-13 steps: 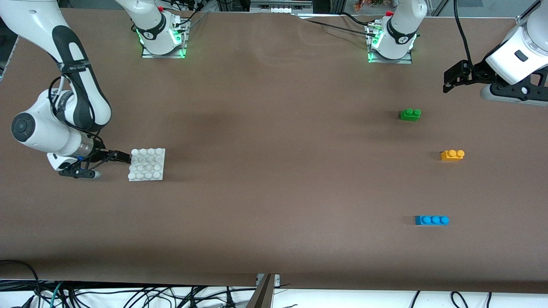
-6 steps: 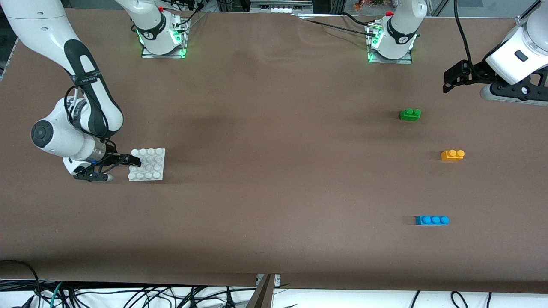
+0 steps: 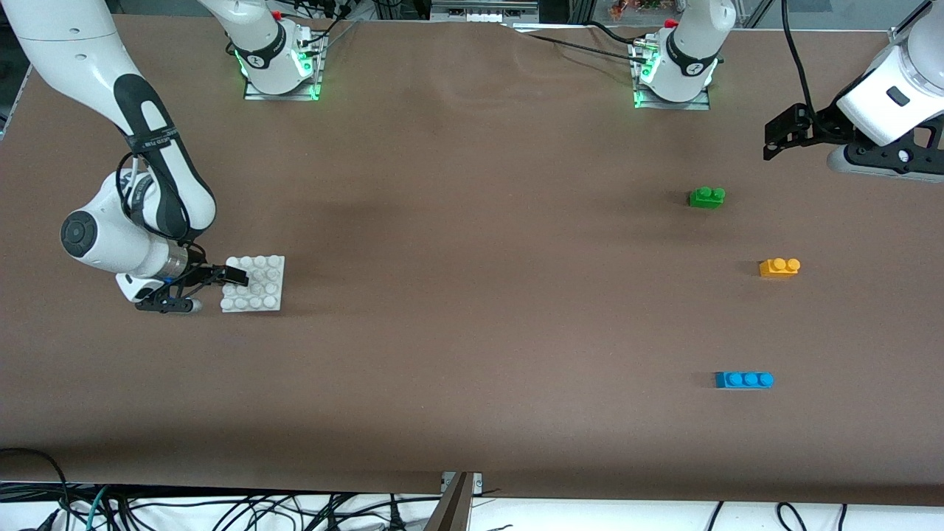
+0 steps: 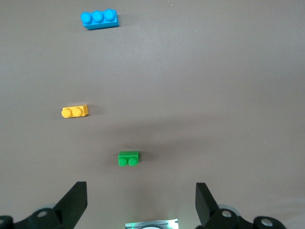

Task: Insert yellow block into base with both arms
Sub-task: 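Lower the right gripper onto the white base plate edge and grasp it, then slide the white base plate with the right gripper toward the table middle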

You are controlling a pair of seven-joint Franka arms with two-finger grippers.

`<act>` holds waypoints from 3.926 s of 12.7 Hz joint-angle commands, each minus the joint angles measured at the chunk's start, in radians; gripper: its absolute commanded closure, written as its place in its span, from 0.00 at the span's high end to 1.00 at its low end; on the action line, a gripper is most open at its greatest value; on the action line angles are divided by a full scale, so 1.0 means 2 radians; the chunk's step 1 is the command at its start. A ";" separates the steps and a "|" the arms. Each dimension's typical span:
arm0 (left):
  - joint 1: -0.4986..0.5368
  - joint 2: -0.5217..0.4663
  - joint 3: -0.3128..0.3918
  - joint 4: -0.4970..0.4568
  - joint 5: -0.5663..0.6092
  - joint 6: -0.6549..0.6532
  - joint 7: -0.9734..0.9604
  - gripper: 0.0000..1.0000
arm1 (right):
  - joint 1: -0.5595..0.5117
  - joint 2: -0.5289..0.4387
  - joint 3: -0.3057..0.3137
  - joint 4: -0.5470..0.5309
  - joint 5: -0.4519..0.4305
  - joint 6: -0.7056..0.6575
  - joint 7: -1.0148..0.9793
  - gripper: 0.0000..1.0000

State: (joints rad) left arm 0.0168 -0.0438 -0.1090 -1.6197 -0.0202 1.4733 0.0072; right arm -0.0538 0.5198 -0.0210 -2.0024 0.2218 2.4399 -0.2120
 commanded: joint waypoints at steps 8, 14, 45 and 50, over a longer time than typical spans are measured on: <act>0.004 0.007 0.000 0.016 -0.009 -0.013 -0.002 1.00 | -0.006 0.006 0.005 0.001 0.022 -0.007 -0.027 0.98; 0.001 0.007 -0.002 0.016 -0.009 -0.013 -0.003 1.00 | -0.006 0.011 0.006 0.003 0.029 -0.013 -0.027 0.75; 0.002 0.007 -0.001 0.016 -0.009 -0.013 -0.002 1.00 | 0.077 0.047 0.030 0.051 0.077 -0.013 0.049 0.62; 0.002 0.006 -0.001 0.016 -0.009 -0.013 -0.002 1.00 | 0.097 0.053 0.030 0.060 0.078 -0.013 0.069 0.62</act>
State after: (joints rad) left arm 0.0166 -0.0436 -0.1088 -1.6196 -0.0202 1.4733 0.0072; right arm 0.1210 0.5831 0.0364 -1.9095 0.3450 2.4102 -0.0784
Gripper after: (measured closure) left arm 0.000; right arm 0.366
